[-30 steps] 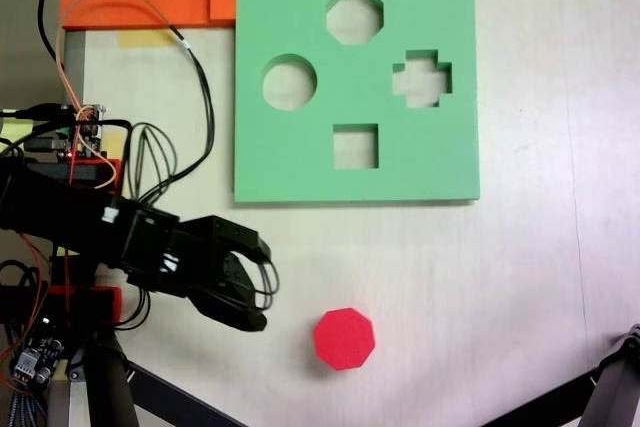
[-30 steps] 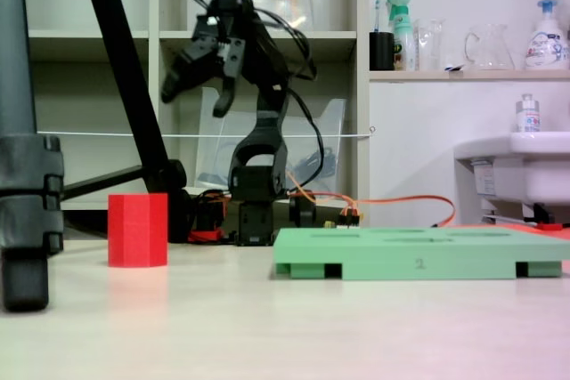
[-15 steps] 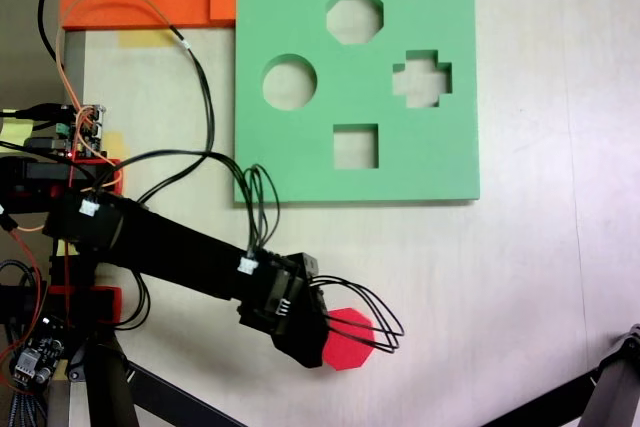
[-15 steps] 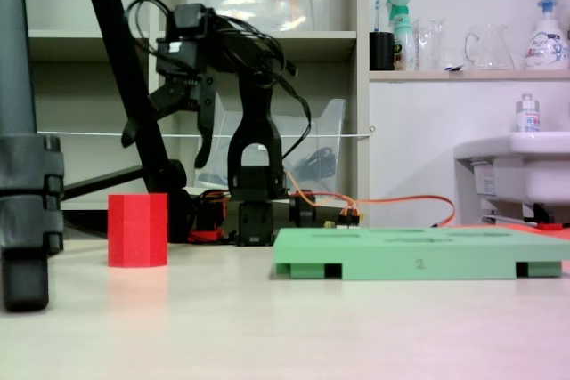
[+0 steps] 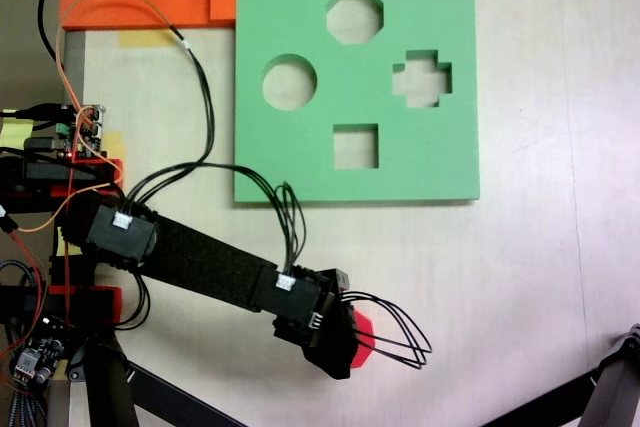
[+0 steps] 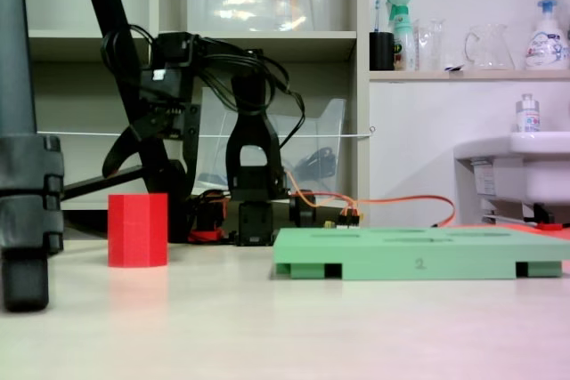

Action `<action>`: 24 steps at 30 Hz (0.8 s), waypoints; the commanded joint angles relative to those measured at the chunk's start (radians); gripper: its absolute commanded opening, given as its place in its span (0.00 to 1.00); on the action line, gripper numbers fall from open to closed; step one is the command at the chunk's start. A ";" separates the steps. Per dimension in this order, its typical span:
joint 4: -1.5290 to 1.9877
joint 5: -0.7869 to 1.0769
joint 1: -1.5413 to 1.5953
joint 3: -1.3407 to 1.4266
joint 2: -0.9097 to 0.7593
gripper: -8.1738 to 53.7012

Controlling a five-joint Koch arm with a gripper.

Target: Put the octagonal pillar block into the corresponding hole

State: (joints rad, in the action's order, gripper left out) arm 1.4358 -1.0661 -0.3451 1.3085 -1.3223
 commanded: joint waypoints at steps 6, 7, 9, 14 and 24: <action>-0.029 -0.077 -0.020 -0.040 0.052 0.98; -0.031 -0.077 -0.020 -0.040 0.061 0.98; -0.037 -0.077 -0.021 -0.040 0.071 0.98; -0.048 -0.075 -0.025 -0.035 0.100 0.98; 0.041 -0.072 -0.040 -0.006 0.225 0.63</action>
State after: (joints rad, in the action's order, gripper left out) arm 1.4435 -1.1290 -0.3743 1.2824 -1.1137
